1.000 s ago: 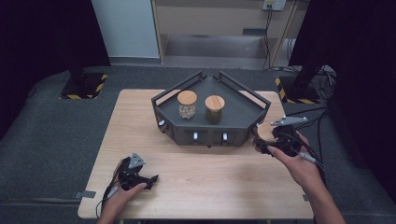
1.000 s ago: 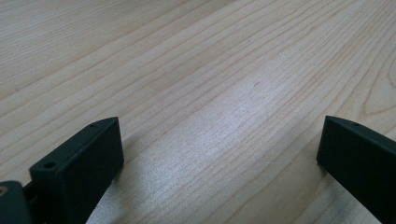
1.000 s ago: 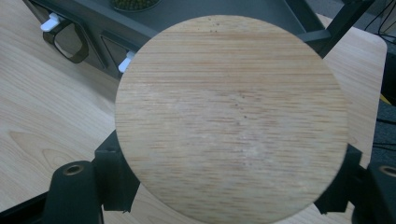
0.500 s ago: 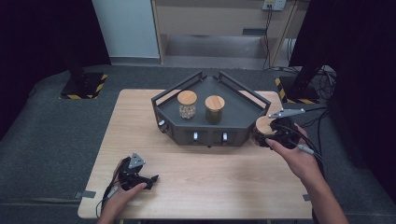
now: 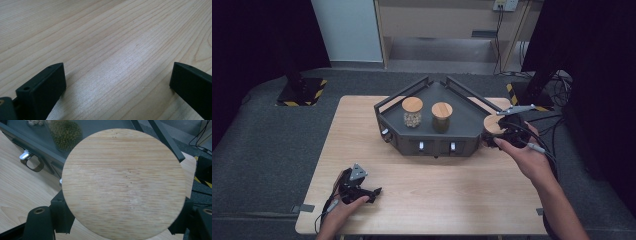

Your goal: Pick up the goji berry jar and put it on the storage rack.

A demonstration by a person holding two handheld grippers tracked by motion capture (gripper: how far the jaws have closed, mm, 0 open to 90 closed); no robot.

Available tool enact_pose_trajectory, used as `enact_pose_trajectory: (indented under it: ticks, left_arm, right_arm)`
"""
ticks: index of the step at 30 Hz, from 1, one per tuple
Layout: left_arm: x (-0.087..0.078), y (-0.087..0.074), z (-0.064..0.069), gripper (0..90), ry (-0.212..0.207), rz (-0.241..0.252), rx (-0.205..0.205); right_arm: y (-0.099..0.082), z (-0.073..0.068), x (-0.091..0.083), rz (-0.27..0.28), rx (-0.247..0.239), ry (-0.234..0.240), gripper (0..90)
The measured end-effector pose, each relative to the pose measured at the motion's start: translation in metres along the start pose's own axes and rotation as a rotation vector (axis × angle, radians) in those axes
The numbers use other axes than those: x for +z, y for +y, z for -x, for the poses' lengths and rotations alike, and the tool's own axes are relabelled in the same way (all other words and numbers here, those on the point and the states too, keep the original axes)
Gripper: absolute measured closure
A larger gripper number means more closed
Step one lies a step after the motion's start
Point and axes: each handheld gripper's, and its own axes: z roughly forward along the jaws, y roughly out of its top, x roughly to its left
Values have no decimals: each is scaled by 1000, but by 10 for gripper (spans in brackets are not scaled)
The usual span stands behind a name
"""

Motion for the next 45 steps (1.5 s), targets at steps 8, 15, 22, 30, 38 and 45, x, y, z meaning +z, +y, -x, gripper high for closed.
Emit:
enact_pose_trajectory:
  ticks: [8,15,22,30,38,45]
  left_arm:
    - [0,0,0,0,0,0,0]
    - [0,0,0,0,0,0,0]
    - [0,0,0,0,0,2,-2]
    - [0,0,0,0,0,2,0]
    - [0,0,0,0,0,2,0]
    - [0,0,0,0,0,2,0]
  right_arm:
    - [14,-2,3,-1,-10,5,260]
    - [26,-3,6,6,-12,4,260]
    - [38,-4,12,5,-21,4,259]
    - [48,-3,19,9,-17,2,260]
    - [55,0,30,7,-2,10,259]
    - [58,1,39,0,5,9,260]
